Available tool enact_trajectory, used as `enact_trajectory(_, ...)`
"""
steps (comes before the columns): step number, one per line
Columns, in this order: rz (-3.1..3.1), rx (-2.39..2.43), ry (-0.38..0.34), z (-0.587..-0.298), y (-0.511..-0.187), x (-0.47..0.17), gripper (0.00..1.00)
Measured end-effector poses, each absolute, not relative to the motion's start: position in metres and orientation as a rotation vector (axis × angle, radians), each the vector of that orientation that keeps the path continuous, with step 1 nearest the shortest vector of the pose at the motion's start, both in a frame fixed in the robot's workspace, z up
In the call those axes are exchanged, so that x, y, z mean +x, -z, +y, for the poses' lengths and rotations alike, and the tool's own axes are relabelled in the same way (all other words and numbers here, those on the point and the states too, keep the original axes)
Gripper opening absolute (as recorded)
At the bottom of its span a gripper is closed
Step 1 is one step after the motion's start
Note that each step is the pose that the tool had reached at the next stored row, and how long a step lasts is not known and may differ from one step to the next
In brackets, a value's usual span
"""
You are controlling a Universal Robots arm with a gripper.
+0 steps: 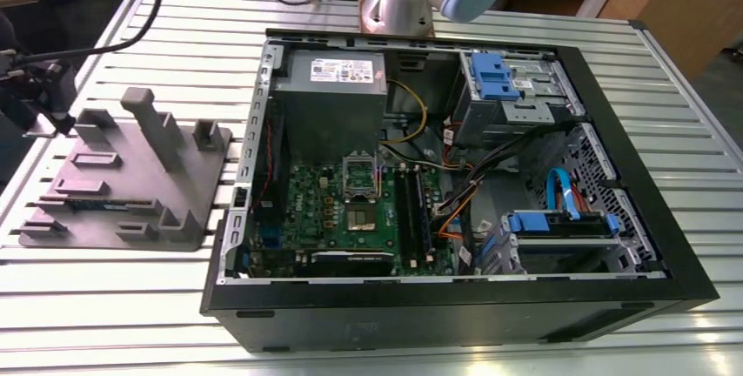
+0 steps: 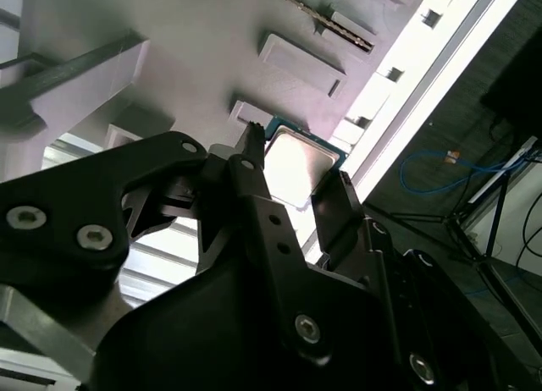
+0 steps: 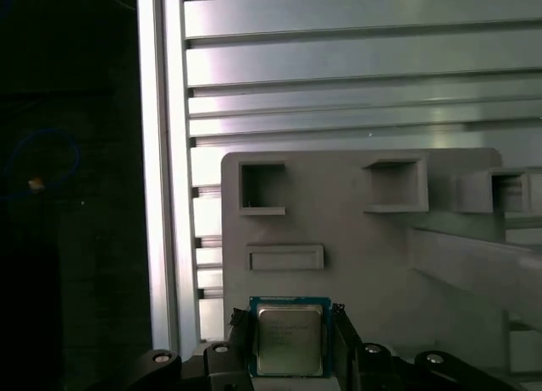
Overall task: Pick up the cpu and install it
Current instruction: 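Pick up the cpu and move it towards the insertion slot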
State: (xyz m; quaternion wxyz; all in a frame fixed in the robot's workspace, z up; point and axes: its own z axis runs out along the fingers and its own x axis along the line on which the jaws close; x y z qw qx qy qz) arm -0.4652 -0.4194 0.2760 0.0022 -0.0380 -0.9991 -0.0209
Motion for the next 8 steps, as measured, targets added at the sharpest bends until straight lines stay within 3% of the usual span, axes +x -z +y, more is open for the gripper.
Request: enact_trajectory(8,-3.134,-0.119,0.065,-0.419,-0.292,-0.465,0.47)
